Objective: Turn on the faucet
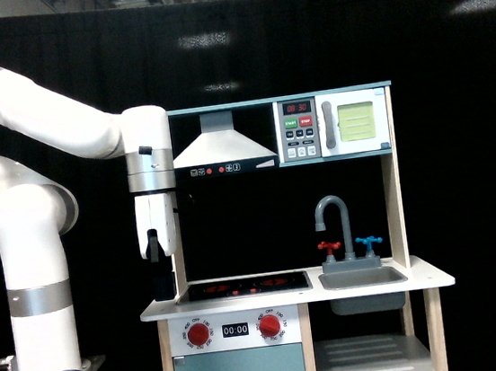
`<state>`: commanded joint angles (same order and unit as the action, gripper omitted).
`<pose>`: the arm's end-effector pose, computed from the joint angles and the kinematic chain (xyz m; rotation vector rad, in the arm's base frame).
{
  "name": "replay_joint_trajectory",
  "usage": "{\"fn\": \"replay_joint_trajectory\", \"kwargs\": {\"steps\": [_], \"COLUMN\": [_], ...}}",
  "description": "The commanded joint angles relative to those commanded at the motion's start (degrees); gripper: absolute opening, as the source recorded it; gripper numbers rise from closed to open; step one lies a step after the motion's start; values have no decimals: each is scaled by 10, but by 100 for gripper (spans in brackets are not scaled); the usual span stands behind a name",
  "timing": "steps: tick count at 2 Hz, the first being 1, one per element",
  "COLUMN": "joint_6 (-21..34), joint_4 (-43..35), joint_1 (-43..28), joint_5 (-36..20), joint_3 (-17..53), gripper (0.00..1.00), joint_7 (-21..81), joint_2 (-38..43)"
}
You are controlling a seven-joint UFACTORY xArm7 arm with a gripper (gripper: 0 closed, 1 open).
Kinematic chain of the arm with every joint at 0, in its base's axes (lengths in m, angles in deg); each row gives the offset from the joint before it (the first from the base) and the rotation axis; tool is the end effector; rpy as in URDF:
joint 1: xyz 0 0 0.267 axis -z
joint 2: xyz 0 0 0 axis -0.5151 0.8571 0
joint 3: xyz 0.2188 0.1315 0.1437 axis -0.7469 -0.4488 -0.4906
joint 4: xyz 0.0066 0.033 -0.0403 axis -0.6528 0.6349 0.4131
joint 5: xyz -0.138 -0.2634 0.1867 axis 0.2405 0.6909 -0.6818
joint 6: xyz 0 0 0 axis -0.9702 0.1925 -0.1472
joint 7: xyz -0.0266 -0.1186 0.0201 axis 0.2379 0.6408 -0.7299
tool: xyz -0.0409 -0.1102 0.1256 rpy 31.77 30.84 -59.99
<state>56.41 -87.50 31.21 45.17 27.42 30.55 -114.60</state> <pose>0.2060 0.0020 0.1110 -3.1412 -0.0410 -0.0003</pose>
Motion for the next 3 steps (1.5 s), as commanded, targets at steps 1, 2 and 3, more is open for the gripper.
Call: {"fn": "replay_joint_trajectory", "kwargs": {"steps": [1, 2, 3], "joint_6": [-14, -47, -118], "joint_4": [0, -11, -47], "joint_1": [-9, -65, -157], "joint_5": [1, 10, 27], "joint_3": [-4, 36, 258], "gripper": [100, 100, 100], "joint_7": [3, 132, 534], "joint_2": [-6, 0, 62]}}
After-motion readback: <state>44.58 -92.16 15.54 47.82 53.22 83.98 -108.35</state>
